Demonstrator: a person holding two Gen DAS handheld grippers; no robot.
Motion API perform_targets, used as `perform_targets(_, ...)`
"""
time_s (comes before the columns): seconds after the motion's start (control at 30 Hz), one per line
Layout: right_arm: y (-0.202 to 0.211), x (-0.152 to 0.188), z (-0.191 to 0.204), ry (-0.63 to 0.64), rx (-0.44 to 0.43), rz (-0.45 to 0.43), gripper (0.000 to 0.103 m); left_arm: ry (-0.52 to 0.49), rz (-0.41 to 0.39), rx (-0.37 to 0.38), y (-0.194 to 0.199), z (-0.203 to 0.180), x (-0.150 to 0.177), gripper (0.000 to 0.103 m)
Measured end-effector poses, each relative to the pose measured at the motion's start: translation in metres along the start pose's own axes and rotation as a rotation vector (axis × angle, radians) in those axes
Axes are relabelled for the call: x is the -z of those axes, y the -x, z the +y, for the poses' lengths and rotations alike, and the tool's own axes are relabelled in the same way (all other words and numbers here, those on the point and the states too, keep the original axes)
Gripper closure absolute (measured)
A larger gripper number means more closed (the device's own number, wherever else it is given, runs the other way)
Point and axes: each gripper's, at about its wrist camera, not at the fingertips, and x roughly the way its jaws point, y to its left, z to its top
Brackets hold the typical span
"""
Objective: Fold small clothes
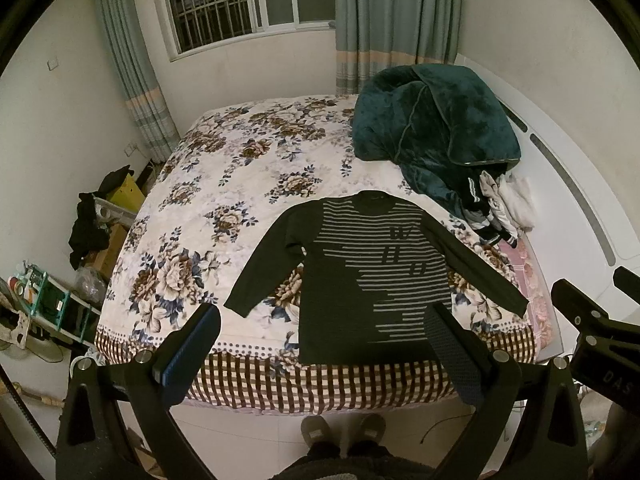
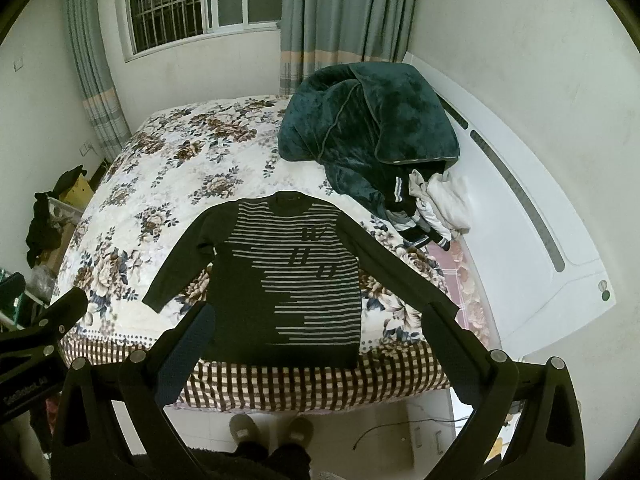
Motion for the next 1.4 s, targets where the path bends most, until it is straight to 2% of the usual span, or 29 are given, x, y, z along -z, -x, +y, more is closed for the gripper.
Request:
perform_targets(0.23, -0.005, 0.001, -0.004, -0.024, 0.001, 0.010, 0.000, -0.018, 0.004, -0.004, -0.019, -0.002, -0.020, 0.000)
perform_targets(0.33, -0.025, 0.003, -0.018, -0.098, -0.006, 0.058, 0.000, -0.035, -0.005, -0.030, -0.050, -0.009, -0.027, 0.000)
perform_targets(0.43, -0.066, 0.013, -0.050, -0.212, 0.021, 0.123, 0.000, -0.044, 0.000, -0.033, -0.096, -0.016, -0.034, 0.000)
perform_targets(0.57, -0.139, 0.047, -0.114, -0.398, 0.091, 0.211, 0.000, -0.046, 0.046, -0.056, -0.162, -0.031, -0.038, 0.000)
perform_targets(0.73, -0.254, 0.110, -0.233, -0.695, 0.142, 0.340, 0.002, -0.042, 0.184, -0.142, -0.259, -0.066, -0.039, 0.000)
perform_targets(0.8, -0.306, 0.140, -0.288, -0.835, 0.121, 0.376, 0.013, -0.048, 0.218, -0.189, -0.286, -0.077, -0.032, 0.000)
perform_targets(0.87, -0.362, 0.168, -0.337, -0.971, 0.098, 0.401, 0.037, -0.050, 0.269, -0.231, -0.323, -0.092, -0.031, 0.000)
perform_targets(0.93, -0.413, 0.193, -0.375, -1.090, 0.084, 0.412, 0.047, -0.033, 0.317, -0.241, -0.360, -0.103, -0.026, 0.000)
perform_targets(0.97, -0.445, 0.207, -0.396, -1.165, 0.072, 0.418, 0.047, -0.025, 0.340, -0.250, -0.377, -0.107, -0.024, 0.000)
perform_targets(1.07, -0.523, 0.242, -0.444, -1.335, 0.051, 0.405, 0.047, -0.003, 0.415, -0.271, -0.431, -0.120, -0.014, 0.000)
perform_targets(1.23, -0.639, 0.298, -0.484, -1.616, -0.018, 0.380, 0.046, 0.099, 0.513, -0.281, -0.510, -0.126, 0.000, 0.000)
perform_targets(1.3, -0.667, 0.311, -0.490, -1.703, -0.035, 0.341, 0.046, 0.126, 0.534, -0.281, -0.532, -0.127, 0.005, 0.000)
perform_targets(1.4, -0.680, 0.314, -0.492, -1.792, -0.006, 0.212, 0.044, 0.146, 0.545, -0.272, -0.559, -0.127, 0.009, 0.000)
